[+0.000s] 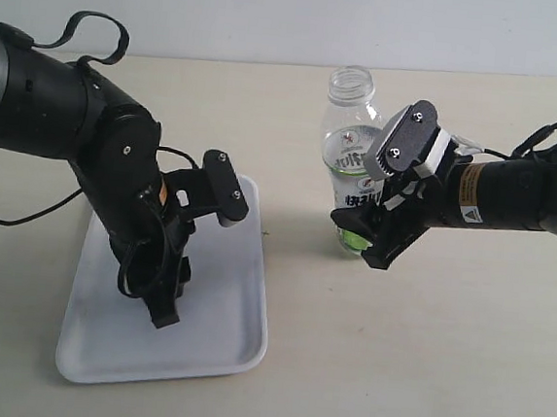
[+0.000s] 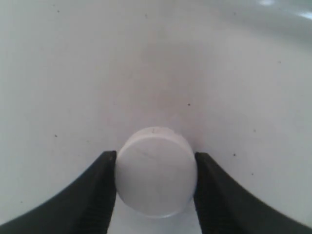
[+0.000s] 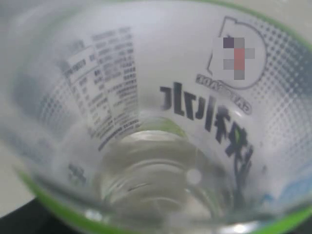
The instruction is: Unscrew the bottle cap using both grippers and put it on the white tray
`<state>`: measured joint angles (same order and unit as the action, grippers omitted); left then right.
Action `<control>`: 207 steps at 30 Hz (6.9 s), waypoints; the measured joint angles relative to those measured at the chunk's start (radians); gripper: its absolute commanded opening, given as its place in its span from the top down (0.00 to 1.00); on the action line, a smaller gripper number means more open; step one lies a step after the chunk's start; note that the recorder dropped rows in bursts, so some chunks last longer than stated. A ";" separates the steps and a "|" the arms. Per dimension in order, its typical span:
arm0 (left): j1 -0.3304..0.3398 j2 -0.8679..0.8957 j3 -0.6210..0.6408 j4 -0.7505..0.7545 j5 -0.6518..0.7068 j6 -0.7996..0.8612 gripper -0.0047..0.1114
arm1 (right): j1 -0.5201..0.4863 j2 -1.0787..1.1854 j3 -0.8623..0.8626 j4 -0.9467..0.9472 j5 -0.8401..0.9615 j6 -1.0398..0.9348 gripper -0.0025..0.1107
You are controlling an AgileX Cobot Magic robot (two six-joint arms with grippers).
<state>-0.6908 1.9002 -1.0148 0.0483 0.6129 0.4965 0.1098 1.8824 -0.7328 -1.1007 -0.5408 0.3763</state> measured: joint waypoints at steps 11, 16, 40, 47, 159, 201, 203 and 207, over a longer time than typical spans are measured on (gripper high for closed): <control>0.000 0.020 -0.004 0.002 -0.018 0.002 0.88 | 0.000 0.000 0.000 0.000 0.000 0.000 0.98; 0.000 0.034 -0.016 0.002 -0.018 0.018 0.59 | 0.000 0.000 0.000 0.000 0.000 0.000 0.98; 0.000 -0.137 -0.055 0.024 0.047 -0.043 0.96 | 0.000 0.001 0.000 0.037 -0.002 0.000 0.98; 0.011 -0.235 -0.031 0.024 -0.020 -0.166 0.96 | 0.000 0.006 0.000 0.082 -0.004 0.000 0.98; 0.015 -1.308 0.742 -0.048 -0.899 -0.497 0.96 | 0.002 -0.863 0.216 -0.643 -0.294 1.364 0.98; 0.015 -1.726 1.012 -0.048 -0.744 -0.668 0.96 | 0.002 -1.351 0.455 -0.647 -0.145 1.459 0.98; 0.015 -1.726 1.012 -0.048 -0.744 -0.668 0.96 | 0.002 -1.351 0.455 -0.647 -0.134 1.435 0.98; 0.015 -1.726 1.012 -0.048 -0.744 -0.668 0.96 | -0.020 -1.405 0.463 -0.614 0.057 1.375 0.98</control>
<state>-0.6760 0.1740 -0.0029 0.0000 -0.1309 -0.1718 0.0902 0.4776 -0.2701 -1.7149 -0.4833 1.7518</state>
